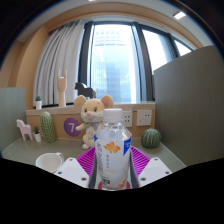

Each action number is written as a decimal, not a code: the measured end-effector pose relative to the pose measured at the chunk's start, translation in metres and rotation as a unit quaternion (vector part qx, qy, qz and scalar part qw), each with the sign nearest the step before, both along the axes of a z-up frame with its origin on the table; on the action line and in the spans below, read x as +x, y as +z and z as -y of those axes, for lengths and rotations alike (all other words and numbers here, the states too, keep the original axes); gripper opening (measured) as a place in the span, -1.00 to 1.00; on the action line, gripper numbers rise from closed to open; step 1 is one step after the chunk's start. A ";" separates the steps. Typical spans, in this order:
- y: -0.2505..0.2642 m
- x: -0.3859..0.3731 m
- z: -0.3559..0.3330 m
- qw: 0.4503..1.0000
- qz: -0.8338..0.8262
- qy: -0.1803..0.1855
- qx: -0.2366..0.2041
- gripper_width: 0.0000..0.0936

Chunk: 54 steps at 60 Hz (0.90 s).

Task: Pour water

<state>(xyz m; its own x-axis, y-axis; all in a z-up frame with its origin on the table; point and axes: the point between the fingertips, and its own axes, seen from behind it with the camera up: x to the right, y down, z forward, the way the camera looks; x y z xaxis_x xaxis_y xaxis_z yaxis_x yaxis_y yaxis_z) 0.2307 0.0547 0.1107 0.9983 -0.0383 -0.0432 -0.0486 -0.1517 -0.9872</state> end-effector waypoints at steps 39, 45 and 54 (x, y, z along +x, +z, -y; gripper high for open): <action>-0.041 -0.092 0.171 0.996 -0.006 0.022 -0.089 0.76; -0.030 -0.119 0.194 0.996 -0.009 0.034 -0.086 0.78; -0.005 -0.131 0.216 0.997 -0.013 0.033 -0.074 0.81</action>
<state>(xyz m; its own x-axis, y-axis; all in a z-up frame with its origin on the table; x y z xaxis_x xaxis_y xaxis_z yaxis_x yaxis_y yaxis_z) 0.0999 -0.1617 0.1056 0.9975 0.0195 -0.0680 -0.0591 -0.2990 -0.9524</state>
